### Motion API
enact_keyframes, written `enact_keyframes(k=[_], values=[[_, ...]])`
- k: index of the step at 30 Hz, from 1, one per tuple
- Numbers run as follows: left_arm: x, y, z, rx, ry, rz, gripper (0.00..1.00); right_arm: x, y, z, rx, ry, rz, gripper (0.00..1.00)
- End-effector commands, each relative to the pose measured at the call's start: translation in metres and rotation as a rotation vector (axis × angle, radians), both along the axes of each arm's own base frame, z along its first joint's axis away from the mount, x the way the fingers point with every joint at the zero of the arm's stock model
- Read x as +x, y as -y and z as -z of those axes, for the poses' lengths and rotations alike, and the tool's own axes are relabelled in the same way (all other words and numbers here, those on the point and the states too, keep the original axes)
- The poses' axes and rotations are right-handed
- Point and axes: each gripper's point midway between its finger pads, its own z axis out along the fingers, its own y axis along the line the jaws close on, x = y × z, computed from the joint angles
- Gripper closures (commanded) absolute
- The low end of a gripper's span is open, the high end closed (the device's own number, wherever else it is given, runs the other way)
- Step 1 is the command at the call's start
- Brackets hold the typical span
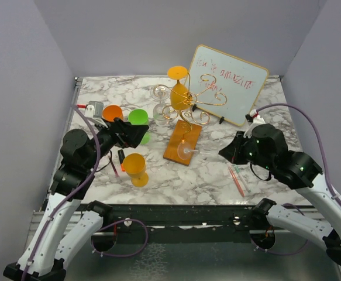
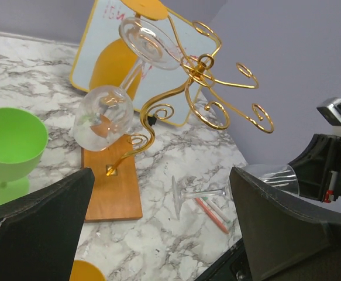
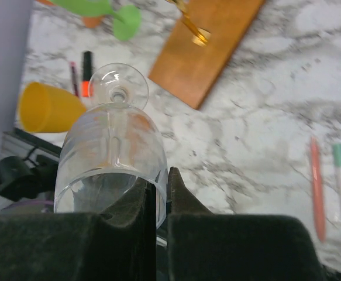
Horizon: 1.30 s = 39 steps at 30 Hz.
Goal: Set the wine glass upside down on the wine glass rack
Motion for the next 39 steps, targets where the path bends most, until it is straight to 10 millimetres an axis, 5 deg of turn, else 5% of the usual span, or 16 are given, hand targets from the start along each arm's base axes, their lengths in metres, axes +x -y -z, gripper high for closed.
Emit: enact_keyframes(k=[1,8,12,25,30,39], values=[[-0.008,-0.034,-0.018,-0.021,-0.014,-0.177,0.01,0.010,-0.053,-0.070,0.256,0.230,-0.199,0.99],[-0.031,-0.059,-0.070,-0.169,0.073,-0.276,0.01,0.000,-0.085,-0.138,0.453,0.432,-0.395,0.99],[-0.033,-0.077,-0.080,-0.216,0.089,-0.366,0.01,-0.006,-0.094,-0.171,0.562,0.527,-0.453,0.99],[-0.043,-0.073,-0.144,-0.503,0.213,-0.291,0.01,0.041,-0.113,-0.271,0.775,0.802,-0.338,0.99],[-0.040,-0.061,-0.162,-0.651,0.228,-0.193,0.01,0.050,-0.120,-0.296,0.860,0.881,-0.330,0.99],[-0.014,-0.035,-0.189,-0.705,0.264,-0.079,0.01,0.074,-0.136,-0.307,0.891,0.977,-0.311,0.99]])
